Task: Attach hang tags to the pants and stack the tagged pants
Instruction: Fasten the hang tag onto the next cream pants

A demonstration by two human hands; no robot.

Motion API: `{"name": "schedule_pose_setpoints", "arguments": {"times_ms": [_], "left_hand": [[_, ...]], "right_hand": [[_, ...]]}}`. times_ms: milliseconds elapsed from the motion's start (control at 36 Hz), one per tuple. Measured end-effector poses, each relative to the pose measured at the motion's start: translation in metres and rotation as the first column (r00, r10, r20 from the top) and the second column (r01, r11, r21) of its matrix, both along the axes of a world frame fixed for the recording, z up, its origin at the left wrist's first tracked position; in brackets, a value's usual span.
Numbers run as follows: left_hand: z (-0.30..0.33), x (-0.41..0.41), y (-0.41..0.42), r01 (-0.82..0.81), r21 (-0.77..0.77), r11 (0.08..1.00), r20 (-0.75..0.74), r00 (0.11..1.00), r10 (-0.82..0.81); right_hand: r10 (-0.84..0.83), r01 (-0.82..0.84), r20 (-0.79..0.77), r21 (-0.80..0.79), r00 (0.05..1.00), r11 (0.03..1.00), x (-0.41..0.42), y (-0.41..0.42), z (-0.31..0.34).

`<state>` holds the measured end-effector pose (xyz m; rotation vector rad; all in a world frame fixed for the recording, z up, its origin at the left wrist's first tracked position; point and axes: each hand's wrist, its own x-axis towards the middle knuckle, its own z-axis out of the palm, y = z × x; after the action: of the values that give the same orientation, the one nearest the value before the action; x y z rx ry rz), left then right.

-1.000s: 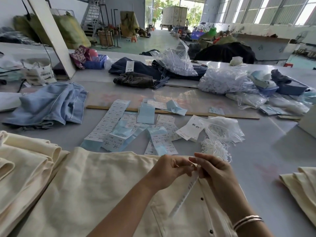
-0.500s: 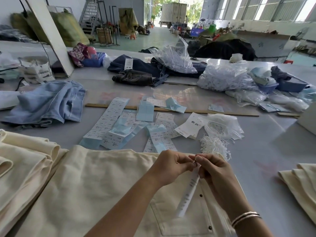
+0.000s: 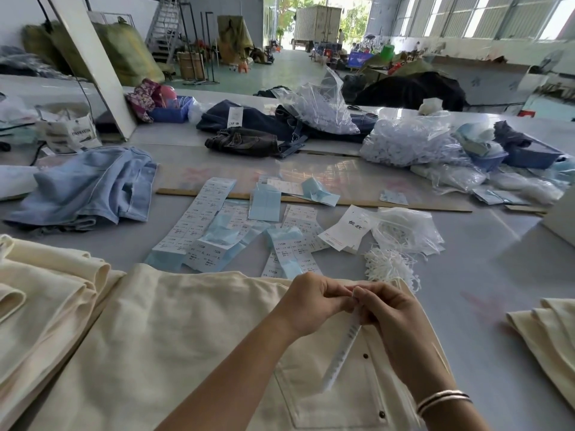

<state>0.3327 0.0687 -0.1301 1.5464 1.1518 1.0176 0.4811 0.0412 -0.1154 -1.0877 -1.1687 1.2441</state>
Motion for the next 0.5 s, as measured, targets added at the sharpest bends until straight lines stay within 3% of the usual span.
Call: {"name": "schedule_pose_setpoints", "arguments": {"times_ms": [111,250,500], "left_hand": [[-0.0016,0.004,-0.0024,-0.021,-0.079,0.997,0.095,0.995,0.028],[-0.0029,0.0065,-0.0066,0.039,-0.181,0.983,0.242,0.97,0.006],[-0.0047,0.009,-0.0055,-0.02,-0.157,0.987,0.15,0.988,0.044]], "right_hand": [[-0.065,0.056,0.1,0.087,0.993,0.995,-0.0039,-0.0012,-0.0017],[-0.116,0.105,0.097,0.106,0.988,0.989,-0.0058,0.0006,-0.0046],[-0.098,0.094,0.05,0.077,0.994,0.993,-0.0052,0.0021,-0.0066]]}}
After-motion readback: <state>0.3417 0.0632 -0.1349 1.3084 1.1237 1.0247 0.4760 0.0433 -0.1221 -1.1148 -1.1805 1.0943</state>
